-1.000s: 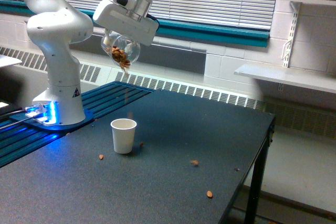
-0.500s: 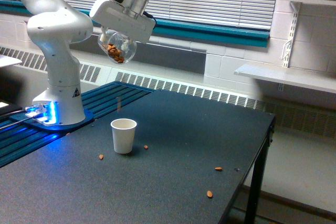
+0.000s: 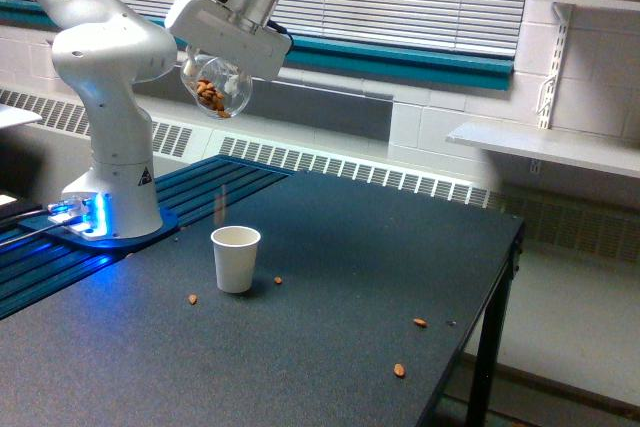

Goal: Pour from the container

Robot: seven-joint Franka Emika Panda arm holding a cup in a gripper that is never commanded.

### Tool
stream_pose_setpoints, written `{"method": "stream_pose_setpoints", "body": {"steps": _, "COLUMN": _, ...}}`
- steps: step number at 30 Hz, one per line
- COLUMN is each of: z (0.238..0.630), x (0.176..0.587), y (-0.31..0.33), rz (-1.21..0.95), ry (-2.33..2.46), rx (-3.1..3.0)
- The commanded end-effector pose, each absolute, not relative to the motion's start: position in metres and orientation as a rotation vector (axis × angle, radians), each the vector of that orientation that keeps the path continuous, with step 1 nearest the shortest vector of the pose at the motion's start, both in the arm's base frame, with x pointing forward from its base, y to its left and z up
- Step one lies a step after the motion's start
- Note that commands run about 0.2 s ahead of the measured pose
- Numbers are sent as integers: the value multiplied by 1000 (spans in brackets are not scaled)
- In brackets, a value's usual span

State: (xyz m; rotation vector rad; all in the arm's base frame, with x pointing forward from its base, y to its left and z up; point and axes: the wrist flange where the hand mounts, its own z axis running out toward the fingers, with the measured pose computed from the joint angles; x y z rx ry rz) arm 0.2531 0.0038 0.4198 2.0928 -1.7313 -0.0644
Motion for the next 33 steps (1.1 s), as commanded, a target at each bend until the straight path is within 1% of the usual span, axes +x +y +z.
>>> {"method": "stream_pose_setpoints", "body": {"steps": 1, "z": 422, "x": 255, "y": 2, "rz": -77, "ry": -1735, "rx": 2074}}
{"method": "stream_pose_setpoints", "body": {"steps": 33, "z": 419, "x": 270, "y": -7, "rz": -100, "ry": -1719, "rx": 2059}}
